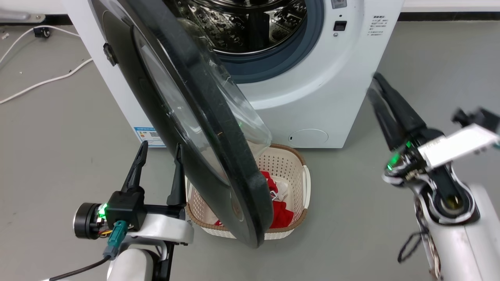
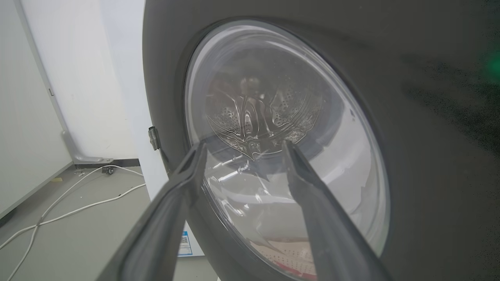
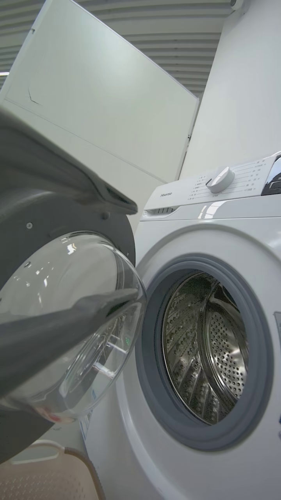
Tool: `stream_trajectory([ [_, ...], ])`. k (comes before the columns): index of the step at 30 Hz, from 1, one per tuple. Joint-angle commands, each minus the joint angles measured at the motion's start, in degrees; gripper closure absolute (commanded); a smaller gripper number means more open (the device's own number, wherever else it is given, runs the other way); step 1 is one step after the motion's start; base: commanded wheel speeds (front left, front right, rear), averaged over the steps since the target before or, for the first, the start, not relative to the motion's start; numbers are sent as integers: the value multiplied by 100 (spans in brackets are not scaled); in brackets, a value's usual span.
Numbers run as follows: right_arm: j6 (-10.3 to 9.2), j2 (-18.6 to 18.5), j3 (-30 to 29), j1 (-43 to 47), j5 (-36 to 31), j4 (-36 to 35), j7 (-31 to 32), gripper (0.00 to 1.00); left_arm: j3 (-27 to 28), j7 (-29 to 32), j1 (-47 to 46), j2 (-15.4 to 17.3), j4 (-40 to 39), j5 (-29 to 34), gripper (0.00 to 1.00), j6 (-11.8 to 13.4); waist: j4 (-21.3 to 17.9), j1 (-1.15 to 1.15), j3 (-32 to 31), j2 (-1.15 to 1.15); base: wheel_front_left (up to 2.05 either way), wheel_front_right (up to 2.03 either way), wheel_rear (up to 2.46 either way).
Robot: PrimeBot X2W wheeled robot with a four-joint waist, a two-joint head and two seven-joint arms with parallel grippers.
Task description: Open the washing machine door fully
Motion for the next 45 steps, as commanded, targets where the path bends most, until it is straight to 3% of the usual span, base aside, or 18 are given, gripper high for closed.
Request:
stream_trajectory([
  [1,0,40,-87,236,-153,-91,-285,0,47,-15,81,-3,-16,1,0,24,-30,1,-24,0,0,0,0],
  [8,0,-89,-234,1125,-1817,-197,-1981,0,172,-15,235,-4,-13,28,0,15,-110,1,-199,0,0,0,0],
  [12,0,-168,-202,1528,-2959,-213,-2653,0,216,-15,345,-4,-9,34,0,17,-130,1,-316,0,0,0,0],
  [22,-1,27,-705,1958,-7028,-838,-3097,0,252,-15,448,-5,-24,41,0,24,-153,1,-423,0,0,0,0],
  [26,-1,141,-620,2132,-8206,-1201,-3088,0,246,-15,476,-6,-21,49,0,15,-133,1,-463,0,0,0,0],
  [32,-2,209,-492,2319,-8819,-1122,-2961,0,223,-15,465,-7,-39,70,0,12,-114,1,-452,0,0,0,0],
  [45,-2,213,-488,2131,-8511,-643,-3022,0,200,-15,459,-7,-24,96,0,-16,-105,1,-445,0,0,0,0],
])
